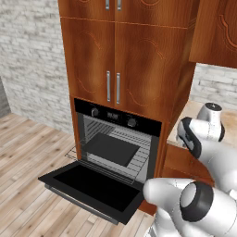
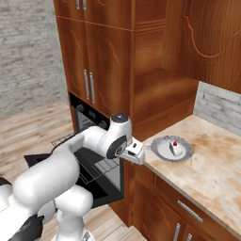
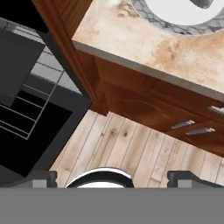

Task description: Take the baked cake out of the oven and place it on the plate for cooling. Then close the oven door.

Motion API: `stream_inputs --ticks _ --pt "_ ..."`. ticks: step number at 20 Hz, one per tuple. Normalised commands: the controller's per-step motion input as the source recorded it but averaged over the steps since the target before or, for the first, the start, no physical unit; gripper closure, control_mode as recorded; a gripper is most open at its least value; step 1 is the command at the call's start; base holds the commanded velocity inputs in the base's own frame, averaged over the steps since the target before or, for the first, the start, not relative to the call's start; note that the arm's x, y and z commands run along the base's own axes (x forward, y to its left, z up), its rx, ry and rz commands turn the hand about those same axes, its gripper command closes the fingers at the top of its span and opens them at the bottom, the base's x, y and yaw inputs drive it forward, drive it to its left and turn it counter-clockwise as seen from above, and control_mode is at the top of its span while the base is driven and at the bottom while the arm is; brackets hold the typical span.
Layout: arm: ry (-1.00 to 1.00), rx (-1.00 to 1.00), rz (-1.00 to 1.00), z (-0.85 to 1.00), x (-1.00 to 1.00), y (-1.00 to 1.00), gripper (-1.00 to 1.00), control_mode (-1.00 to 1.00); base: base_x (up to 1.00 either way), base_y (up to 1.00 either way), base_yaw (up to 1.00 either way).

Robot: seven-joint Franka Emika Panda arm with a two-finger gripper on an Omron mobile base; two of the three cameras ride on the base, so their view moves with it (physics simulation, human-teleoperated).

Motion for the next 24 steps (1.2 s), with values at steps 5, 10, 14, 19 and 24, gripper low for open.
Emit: stream_inputs --ticks 5,10,14,19,24 --pt "0.04 0.0 -0.05 0.03 -0.17 0.59 -1.0 -1.0 0.0 0.0 0.0" --pt "0.01 0.0 -0.01 0.01 -0.06 0.61 -1.0 -1.0 0.0 0.0 0.0" --pt "0.0 0.0 0.0 0.0 -0.01 0.61 -1.0 -1.0 0.0 0.0 0.0" --pt "0.01 0.0 -0.03 0.0 0.01 0.59 -1.0 -1.0 0.0 0.0 0.0" --pt "0.02 -0.02 -0.03 0.0 0.06 0.5 -1.0 -1.0 0.0 0.0 0.0"
